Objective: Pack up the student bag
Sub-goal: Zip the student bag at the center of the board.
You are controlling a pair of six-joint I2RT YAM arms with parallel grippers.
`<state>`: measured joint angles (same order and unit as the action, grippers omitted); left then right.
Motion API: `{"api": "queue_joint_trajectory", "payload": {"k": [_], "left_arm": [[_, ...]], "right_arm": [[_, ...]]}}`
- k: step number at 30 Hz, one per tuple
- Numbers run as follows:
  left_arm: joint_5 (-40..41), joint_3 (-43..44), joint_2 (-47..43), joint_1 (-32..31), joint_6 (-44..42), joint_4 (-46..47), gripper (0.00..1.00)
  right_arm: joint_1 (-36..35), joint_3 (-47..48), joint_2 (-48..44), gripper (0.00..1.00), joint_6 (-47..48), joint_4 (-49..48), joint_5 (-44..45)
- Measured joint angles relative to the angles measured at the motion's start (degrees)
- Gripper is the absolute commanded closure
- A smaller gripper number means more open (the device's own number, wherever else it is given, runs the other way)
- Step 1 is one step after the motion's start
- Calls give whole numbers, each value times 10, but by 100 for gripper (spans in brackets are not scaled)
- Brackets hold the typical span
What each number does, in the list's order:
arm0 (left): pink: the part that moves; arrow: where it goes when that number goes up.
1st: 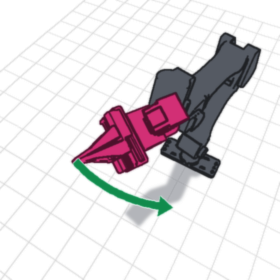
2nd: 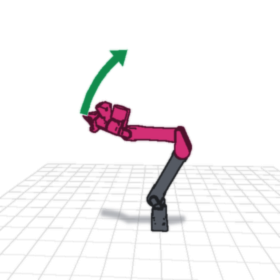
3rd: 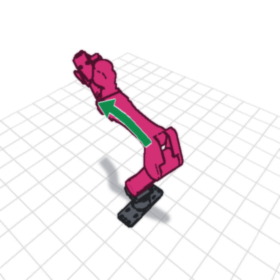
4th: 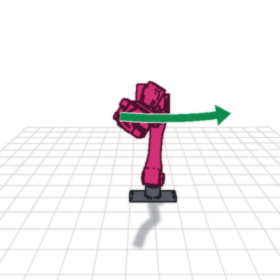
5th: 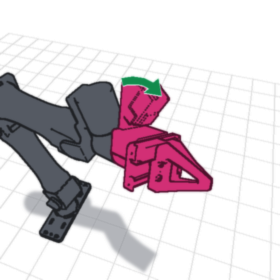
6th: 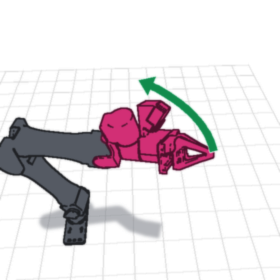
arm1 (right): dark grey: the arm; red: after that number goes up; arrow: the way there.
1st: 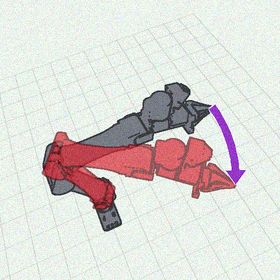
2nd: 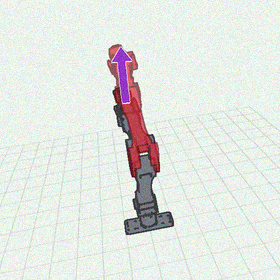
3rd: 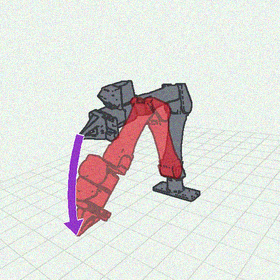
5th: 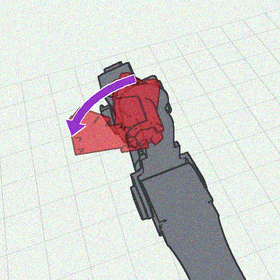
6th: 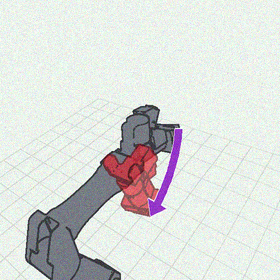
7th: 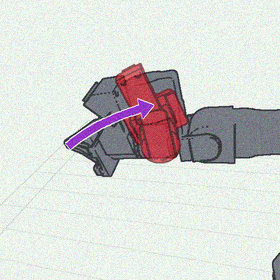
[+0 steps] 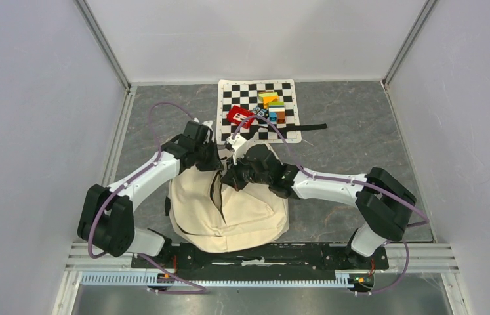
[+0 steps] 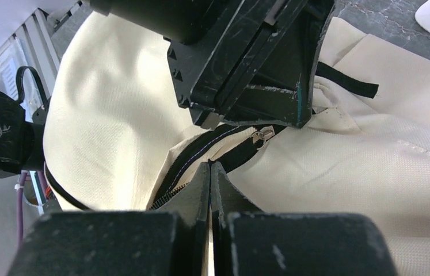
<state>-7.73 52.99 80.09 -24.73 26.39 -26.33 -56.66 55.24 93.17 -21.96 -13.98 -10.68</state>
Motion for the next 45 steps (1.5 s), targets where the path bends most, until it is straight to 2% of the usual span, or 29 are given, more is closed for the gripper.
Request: {"api": "queue_joint_trajectory", "payload": {"k": [17, 25, 30, 31, 32, 33, 35, 37, 41, 43, 45], "left_arm": [[-2, 31, 16, 0, -14, -14, 92], [-4, 66, 54, 3, -14, -14, 98], [-6, 94, 85, 7, -14, -9, 98], [-7, 98, 91, 8, -14, -7, 95], [-10, 101, 96, 9, -14, -7, 86], [-12, 103, 100, 10, -13, -7, 71], [-15, 103, 102, 10, -12, -7, 47], [-17, 103, 101, 13, -12, -3, 33], [-16, 82, 71, 18, -10, 28, 23], [-17, 49, 26, 19, -10, 33, 23], [-24, 10, -24, 19, -10, 35, 28]], "right_arm": [[-55, -23, -42, 100, 9, 24, 6], [-82, -67, -52, 100, 2, 25, 10], [-102, -89, -75, 100, -4, 24, 13], [-105, -92, -78, 100, -4, 24, 17], [-106, -96, -79, 100, -6, 23, 19], [-107, -99, -80, 100, -7, 22, 22], [-108, -103, -80, 100, -9, 21, 26], [-110, -105, -80, 100, -12, 20, 29], [-117, -106, -81, 100, -14, 18, 30], [-119, -106, -81, 100, -14, 17, 30], [-119, -106, -81, 100, -14, 17, 30]]}}
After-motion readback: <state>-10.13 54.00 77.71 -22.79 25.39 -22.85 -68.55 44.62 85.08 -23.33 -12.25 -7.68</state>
